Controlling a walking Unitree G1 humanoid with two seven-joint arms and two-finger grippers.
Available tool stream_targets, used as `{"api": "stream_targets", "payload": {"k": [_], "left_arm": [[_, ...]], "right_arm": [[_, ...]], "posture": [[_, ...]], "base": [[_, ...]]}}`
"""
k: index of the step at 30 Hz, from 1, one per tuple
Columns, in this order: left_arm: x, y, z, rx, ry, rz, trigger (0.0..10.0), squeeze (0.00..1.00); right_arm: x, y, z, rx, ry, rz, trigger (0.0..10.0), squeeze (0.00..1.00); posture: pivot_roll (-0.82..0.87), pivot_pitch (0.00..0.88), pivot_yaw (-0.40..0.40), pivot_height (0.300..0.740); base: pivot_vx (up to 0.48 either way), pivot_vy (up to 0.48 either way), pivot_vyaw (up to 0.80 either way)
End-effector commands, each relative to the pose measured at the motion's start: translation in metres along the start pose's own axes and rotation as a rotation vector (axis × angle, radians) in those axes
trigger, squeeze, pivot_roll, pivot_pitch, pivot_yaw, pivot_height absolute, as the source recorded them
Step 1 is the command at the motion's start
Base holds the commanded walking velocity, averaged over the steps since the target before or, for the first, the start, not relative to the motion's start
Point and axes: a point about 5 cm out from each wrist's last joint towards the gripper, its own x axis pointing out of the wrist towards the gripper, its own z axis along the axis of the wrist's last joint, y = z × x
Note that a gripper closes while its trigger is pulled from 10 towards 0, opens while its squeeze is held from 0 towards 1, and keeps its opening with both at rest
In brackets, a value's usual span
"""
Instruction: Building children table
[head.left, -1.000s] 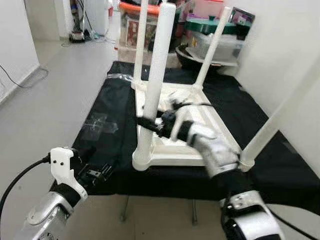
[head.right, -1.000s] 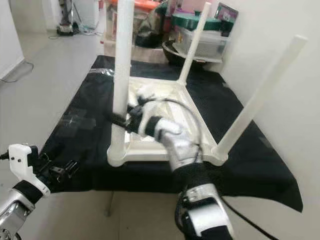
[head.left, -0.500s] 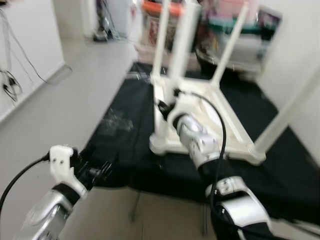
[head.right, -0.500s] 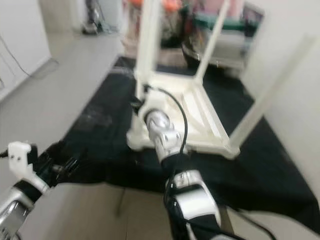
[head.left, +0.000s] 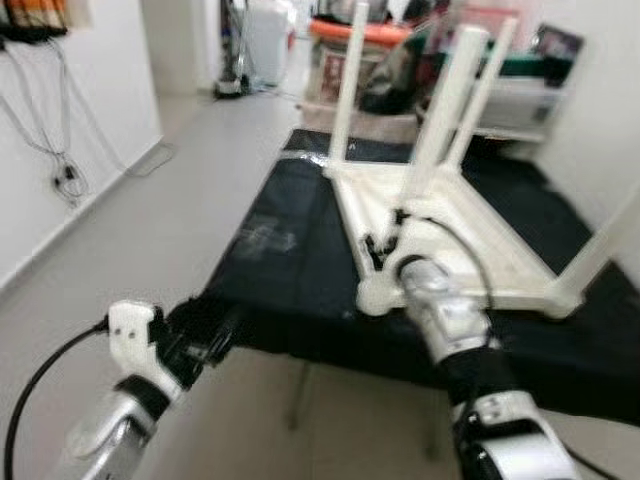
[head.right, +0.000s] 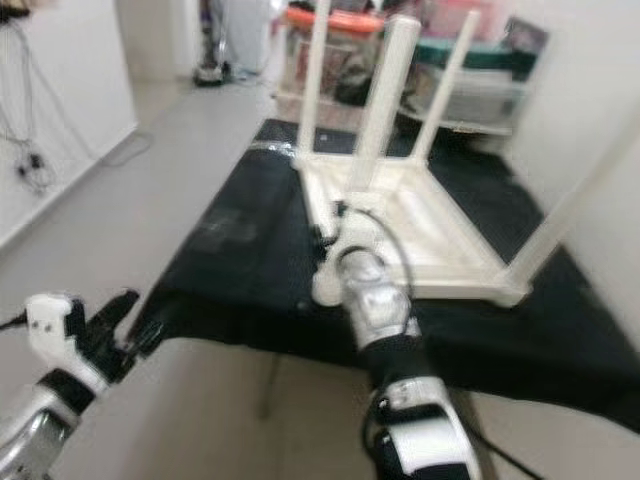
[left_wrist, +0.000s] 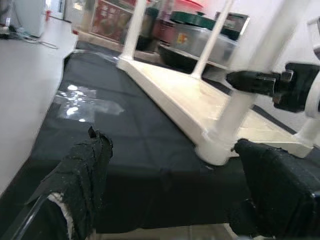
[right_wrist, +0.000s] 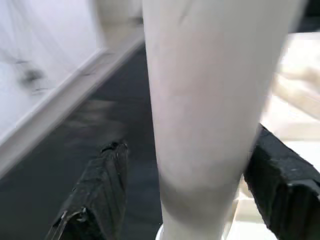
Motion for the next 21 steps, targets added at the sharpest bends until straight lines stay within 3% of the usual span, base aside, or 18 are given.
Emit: {"api": "stream_targets", "payload": {"k": [1,2,4,5,9,12,16,19,20,21], "left_arm": [[0.002,-0.003,0.001,-0.002,-0.014,-0.01,10.0,0.0],[0.002,-0.003,0.001,-0.002,-0.015,-0.01,10.0,0.0],[0.002,-0.003,0.001,-0.002,-0.015,-0.01,10.0,0.0],[0.002,-0.003,0.001,-0.003,-0.014,-0.011,10.0,0.0],[0.003,-0.005,0.0,-0.006,-0.015,-0.021,10.0,0.0],[0.003,-0.005,0.0,-0.006,-0.015,-0.021,10.0,0.0],[0.002,-0.007,0.0,-0.006,-0.014,-0.02,10.0,0.0],[0.002,-0.007,0.0,-0.007,-0.013,-0.021,10.0,0.0],[0.002,-0.007,0.0,-0.008,-0.012,-0.024,10.0,0.0],[0.002,-0.007,0.0,-0.008,-0.012,-0.024,10.0,0.0]], "right_arm": [[0.002,0.01,0.016,-0.014,-0.058,0.178,10.0,0.0],[0.003,0.01,0.021,-0.039,-0.069,0.26,10.0,0.0],[0.003,0.01,0.021,-0.039,-0.069,0.26,10.0,0.0],[0.002,0.009,0.023,-0.069,-0.067,0.331,10.0,0.0],[0.014,-0.002,0.007,-0.135,0.032,0.317,10.0,0.0],[0.014,-0.002,0.007,-0.135,0.032,0.317,10.0,0.0],[0.019,0.016,-0.007,-0.135,0.077,0.393,10.0,0.0],[0.019,0.019,-0.008,-0.132,0.063,0.393,10.0,0.0],[0.021,0.017,-0.006,-0.092,0.044,0.351,4.2,0.0],[0.021,0.017,-0.006,-0.092,0.044,0.351,4.2,0.0]], "posture": [[0.16,0.0,-0.165,0.74],[0.16,0.0,-0.165,0.74],[0.16,0.0,-0.165,0.74],[0.16,0.0,-0.169,0.74],[0.17,0.0,-0.177,0.74],[0.17,0.0,-0.177,0.74],[0.18,0.0,-0.182,0.74],[0.19,0.0,-0.182,0.74],[0.19,0.0,-0.183,0.74],[0.19,0.0,-0.183,0.74]], "base": [[0.255,0.0,0.0],[0.0,0.0,0.0],[0.0,0.0,0.0],[0.0,0.0,0.0],[0.0,0.0,0.0],[0.0,0.0,0.0],[0.0,0.0,0.0],[0.0,0.0,0.0],[0.0,0.0,0.0],[0.0,0.0,0.0]]}}
